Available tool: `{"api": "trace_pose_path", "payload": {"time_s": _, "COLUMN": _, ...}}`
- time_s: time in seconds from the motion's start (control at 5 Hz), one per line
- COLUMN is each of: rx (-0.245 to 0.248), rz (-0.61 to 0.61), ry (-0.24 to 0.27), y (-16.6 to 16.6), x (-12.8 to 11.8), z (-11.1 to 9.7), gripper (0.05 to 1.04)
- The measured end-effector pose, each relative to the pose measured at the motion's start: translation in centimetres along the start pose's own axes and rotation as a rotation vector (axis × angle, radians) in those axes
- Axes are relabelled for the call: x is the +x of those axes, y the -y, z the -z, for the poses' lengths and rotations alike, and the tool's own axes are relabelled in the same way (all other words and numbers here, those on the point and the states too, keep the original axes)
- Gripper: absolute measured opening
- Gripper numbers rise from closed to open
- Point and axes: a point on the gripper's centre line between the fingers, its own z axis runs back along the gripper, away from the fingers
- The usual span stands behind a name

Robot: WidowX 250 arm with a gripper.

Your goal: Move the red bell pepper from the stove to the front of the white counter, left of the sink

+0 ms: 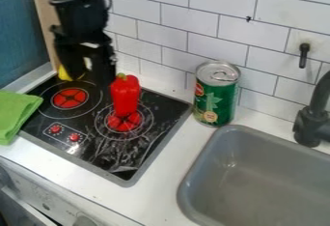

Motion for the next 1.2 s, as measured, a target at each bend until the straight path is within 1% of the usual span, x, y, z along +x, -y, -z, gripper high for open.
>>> {"api": "trace_pose_path", "payload": {"time_s": 0.2, "rx": 0.015, "rz": 0.001, "ry": 0.002, "y": 0.4, "x": 2.1, "z": 1.3, "gripper": 1.003}}
{"api": "trace_pose_path", "payload": {"time_s": 0.4, "rx": 0.053, "rz": -0.027, "ry": 0.0, "y": -0.3, "x": 3.5, "z": 1.8, "gripper": 1.003}}
{"api": "trace_pose_path", "payload": {"time_s": 0.6, "rx": 0.081, "rz": -0.069, "ry": -0.016, "y": -1.2, "x": 4.6, "z": 2.4, "gripper": 1.003}}
{"api": "trace_pose_path", "payload": {"time_s": 0.8, "rx": 0.091, "rz": -0.081, "ry": -0.026, "y": -1.7, "x": 5.2, "z": 2.8, "gripper": 1.003}}
{"api": "trace_pose_path", "payload": {"time_s": 1.0, "rx": 0.064, "rz": -0.076, "ry": -0.04, "y": -1.4, "x": 5.3, "z": 3.7, "gripper": 1.003}}
{"api": "trace_pose_path", "payload": {"time_s": 1.2, "rx": 0.054, "rz": -0.058, "ry": -0.059, "y": -1.5, "x": 5.4, "z": 4.5, "gripper": 0.944}}
